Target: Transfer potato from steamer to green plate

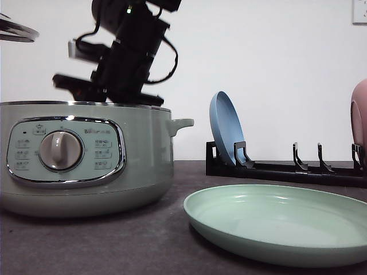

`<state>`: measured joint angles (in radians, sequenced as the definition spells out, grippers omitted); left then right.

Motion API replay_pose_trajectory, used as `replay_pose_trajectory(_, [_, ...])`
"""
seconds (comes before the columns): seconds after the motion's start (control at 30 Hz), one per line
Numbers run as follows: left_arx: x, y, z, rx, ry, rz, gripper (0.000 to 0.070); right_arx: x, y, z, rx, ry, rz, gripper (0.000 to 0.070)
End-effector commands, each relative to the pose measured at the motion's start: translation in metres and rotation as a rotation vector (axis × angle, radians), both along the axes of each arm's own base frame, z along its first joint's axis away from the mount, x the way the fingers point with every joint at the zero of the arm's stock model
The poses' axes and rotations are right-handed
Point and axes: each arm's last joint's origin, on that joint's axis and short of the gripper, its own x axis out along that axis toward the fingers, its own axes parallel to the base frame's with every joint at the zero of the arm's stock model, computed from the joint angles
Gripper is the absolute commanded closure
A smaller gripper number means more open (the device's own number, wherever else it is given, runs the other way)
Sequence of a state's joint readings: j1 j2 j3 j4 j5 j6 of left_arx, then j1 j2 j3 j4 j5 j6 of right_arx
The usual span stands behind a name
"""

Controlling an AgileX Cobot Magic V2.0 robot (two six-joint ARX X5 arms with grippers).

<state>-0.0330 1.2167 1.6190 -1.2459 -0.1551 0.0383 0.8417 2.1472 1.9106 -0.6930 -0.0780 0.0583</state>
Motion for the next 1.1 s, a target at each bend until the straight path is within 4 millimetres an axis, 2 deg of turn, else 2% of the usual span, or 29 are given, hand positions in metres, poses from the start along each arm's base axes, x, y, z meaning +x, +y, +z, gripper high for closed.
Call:
replay_pose_trajectory(0.0, [-0.002,0.000,0.010,0.000,-0.068,0.006,0.0699,-0.007,-0.004,0.036,0.068,-0.070,0.014,0.0495])
replay_pose_trajectory(0.13, [-0.001,0.000,0.010,0.000,-0.070,0.005,0.0699,-0.019,-0.023,0.078,0.114,-0.125,0.017,0.0495])
replay_pose_trajectory(0.33, [-0.001,0.000,0.010,-0.017,-0.069,-0.011,0.0699,-0.047,-0.067,0.141,0.154,-0.198,0.019,0.0510])
replay_pose_trajectory(0.47, [-0.001,-0.002,0.010,-0.049,-0.070,-0.042,0.0699,-0.065,-0.102,0.171,0.154,-0.206,-0.010,0.0514])
replay_pose_trajectory(0.57, [-0.001,-0.003,0.010,-0.051,-0.070,-0.050,0.0699,-0.076,-0.128,0.184,0.139,-0.196,-0.041,0.0514])
replay_pose_trajectory(0.63, [-0.001,-0.005,0.010,-0.057,-0.070,-0.063,0.0699,-0.083,-0.144,0.187,0.128,-0.188,-0.063,0.0514])
replay_pose_trajectory(0.73, [-0.001,-0.007,0.010,-0.065,-0.069,-0.079,0.0699,-0.092,-0.167,0.182,0.117,-0.182,-0.099,0.0514])
replay_pose_trajectory(0.9, [-0.001,-0.011,0.010,-0.068,-0.069,-0.102,0.0699,-0.115,-0.201,0.152,0.118,-0.160,-0.164,0.0514])
replay_pose_trajectory(1.07, [-0.001,-0.015,0.011,-0.085,-0.074,-0.138,0.0699,-0.138,-0.221,0.118,0.172,-0.130,-0.244,0.0514])
